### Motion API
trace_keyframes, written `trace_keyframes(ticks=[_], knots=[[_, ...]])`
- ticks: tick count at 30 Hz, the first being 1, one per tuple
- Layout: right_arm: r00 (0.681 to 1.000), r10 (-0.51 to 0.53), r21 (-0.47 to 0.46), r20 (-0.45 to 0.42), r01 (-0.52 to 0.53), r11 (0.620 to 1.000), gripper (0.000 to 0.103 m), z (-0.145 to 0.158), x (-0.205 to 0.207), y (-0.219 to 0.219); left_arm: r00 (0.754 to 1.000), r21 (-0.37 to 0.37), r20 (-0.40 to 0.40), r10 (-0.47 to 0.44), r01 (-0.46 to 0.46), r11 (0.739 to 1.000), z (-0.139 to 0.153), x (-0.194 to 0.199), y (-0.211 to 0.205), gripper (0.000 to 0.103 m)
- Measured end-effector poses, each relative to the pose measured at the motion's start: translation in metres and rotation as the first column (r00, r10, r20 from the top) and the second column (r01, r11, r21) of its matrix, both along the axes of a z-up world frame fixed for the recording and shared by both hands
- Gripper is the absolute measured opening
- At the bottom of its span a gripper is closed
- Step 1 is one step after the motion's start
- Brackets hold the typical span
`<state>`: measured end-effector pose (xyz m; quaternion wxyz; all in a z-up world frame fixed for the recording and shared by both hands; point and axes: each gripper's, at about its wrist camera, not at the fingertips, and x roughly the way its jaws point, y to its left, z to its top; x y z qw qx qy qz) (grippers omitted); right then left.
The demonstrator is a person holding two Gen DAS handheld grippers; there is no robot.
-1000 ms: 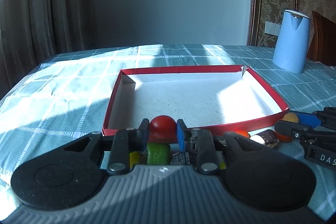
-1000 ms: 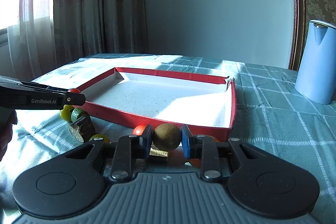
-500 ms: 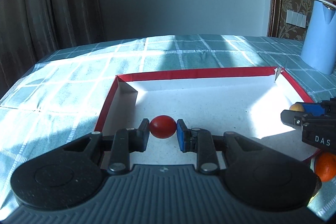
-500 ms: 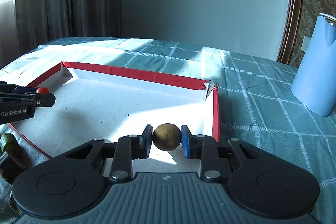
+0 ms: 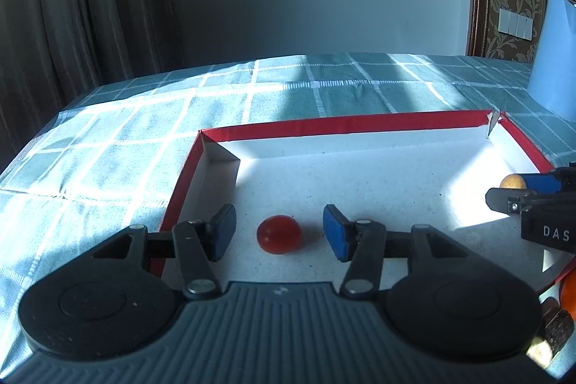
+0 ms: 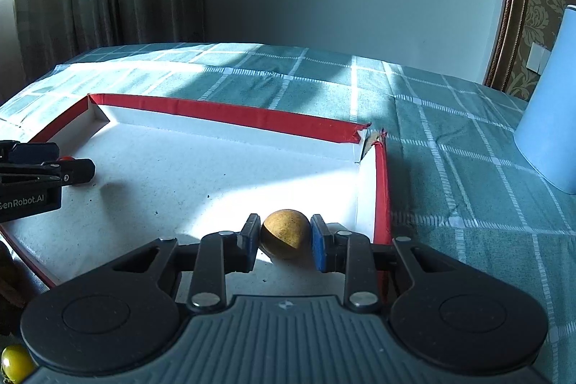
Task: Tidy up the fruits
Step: 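Carry kiwi and tomato over the tray and open both tools to release, then withdraw both open tools from the tray back toward the fruits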
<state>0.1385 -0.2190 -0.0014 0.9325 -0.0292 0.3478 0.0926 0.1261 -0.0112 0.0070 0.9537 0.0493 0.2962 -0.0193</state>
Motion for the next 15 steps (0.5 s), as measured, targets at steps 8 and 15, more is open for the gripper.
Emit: trace_keyframes(ticks=[8, 15], knots=[[0.998, -0.021, 0.016, 0.057, 0.021, 1.0, 0.07, 0.005, -0.007, -0.005, 0.991, 0.025, 0.13, 0.029, -0.033, 0.999, 0.006, -0.022, 0.007, 0.084], [0.994, -0.036, 0.033, 0.103, 0.033, 0.999, 0.07, 0.009, -0.025, -0.016, 0.982, -0.045, 0.175, 0.073, -0.066, 0.997, 0.011, -0.049, 0.033, 0.098]])
